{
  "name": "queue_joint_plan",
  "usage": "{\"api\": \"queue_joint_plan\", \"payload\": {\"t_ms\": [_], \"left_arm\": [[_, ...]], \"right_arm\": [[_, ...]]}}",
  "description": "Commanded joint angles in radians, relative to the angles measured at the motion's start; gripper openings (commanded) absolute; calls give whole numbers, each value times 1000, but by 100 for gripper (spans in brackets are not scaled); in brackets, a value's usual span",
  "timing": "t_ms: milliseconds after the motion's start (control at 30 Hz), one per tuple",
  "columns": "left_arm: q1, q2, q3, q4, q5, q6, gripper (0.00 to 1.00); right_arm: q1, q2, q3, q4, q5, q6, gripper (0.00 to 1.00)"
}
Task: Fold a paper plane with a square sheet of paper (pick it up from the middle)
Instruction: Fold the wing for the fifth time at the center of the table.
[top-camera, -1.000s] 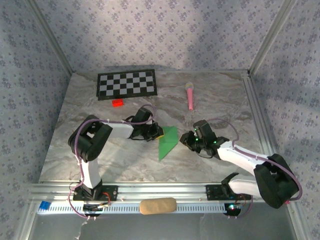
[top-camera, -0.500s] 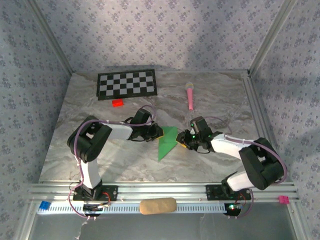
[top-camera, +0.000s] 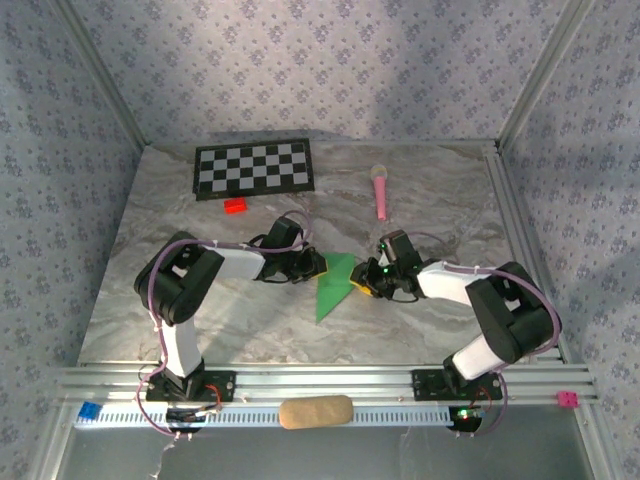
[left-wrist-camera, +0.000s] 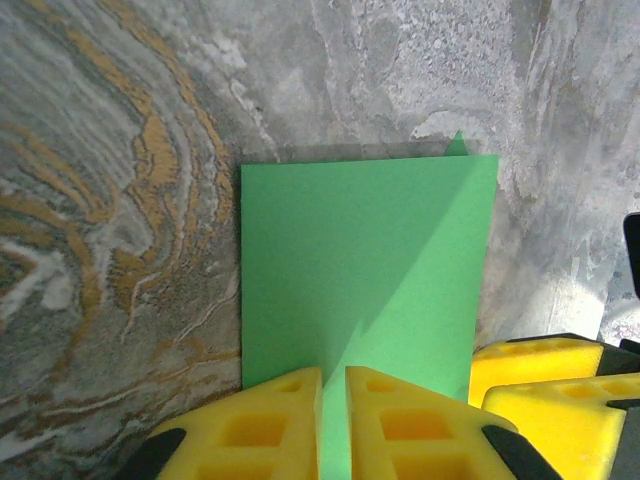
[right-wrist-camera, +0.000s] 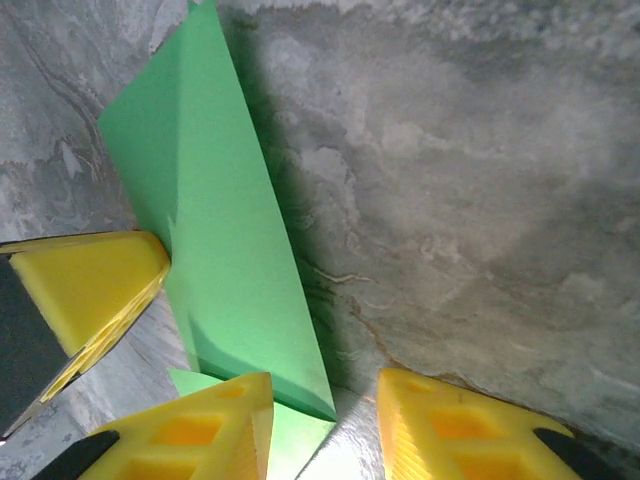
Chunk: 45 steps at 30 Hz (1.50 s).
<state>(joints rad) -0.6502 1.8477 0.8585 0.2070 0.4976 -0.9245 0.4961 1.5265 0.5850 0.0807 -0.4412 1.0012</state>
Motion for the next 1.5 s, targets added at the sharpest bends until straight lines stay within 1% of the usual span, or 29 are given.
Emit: {"api": "queue_joint_plan", "payload": {"t_ms": [0,333,733,1100,1467], "left_arm": [[-8,-8,-33,-71,21,23,16],[-9,-5,-29,-69,25,21,16],[-8,0,-33,-63,26,18,16],[-11,4,-36,-64,31,21,16],[-9,4,-40,-71,25,24,15]], "right_arm": [[5,14,27,27,-26,2,33],[-2,17,32,57,-47,-22,33],[-28,87,78,76,-122,-95,33],[-59,158,148,26,-201,-186,33],[-83,159,194,-104,-196,-290,34]]}}
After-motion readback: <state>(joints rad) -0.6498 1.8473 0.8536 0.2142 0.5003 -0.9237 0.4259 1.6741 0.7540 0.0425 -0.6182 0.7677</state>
